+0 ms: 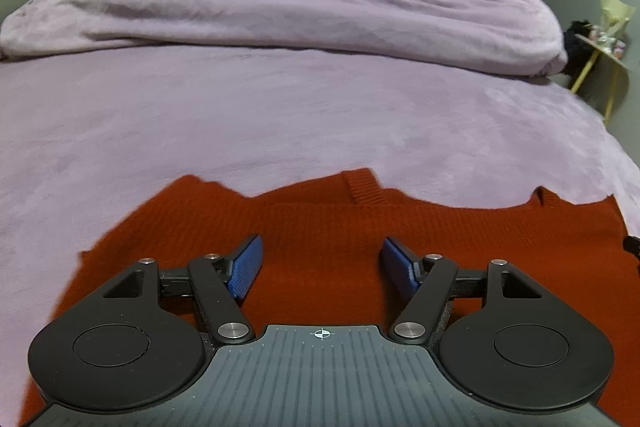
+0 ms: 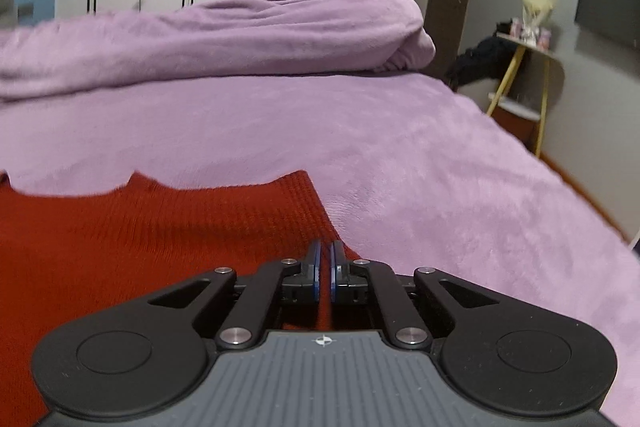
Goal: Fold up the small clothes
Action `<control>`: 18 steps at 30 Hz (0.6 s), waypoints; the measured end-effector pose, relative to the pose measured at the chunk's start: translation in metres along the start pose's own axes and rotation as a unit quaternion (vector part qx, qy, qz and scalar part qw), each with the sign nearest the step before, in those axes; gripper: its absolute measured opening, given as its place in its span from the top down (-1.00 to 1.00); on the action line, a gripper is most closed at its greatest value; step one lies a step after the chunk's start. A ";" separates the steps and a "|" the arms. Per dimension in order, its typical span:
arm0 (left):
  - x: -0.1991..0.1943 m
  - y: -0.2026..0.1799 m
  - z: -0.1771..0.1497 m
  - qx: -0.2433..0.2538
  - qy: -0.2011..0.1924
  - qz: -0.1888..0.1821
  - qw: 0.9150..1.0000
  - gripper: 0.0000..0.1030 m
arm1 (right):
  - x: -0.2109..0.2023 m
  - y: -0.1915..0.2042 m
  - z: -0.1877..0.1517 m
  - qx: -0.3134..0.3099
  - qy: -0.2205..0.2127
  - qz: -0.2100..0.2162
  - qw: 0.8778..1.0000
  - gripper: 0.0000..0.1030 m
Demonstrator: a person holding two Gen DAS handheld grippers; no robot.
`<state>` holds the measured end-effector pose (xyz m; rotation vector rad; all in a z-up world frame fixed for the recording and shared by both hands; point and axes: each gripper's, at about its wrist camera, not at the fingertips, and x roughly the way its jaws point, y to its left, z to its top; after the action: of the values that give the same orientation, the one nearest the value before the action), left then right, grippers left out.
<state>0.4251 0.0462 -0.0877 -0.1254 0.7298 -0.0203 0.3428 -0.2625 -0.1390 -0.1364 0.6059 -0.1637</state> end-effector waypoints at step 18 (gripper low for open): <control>-0.109 0.140 -0.065 -0.136 0.064 -0.078 0.986 -0.67 | -0.173 0.056 -0.058 -0.035 0.001 0.187 0.982 0.72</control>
<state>0.2964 0.1849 -0.0803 -0.4460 0.8478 -0.0790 0.1753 -0.1792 -0.1000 -0.0885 0.6282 0.2212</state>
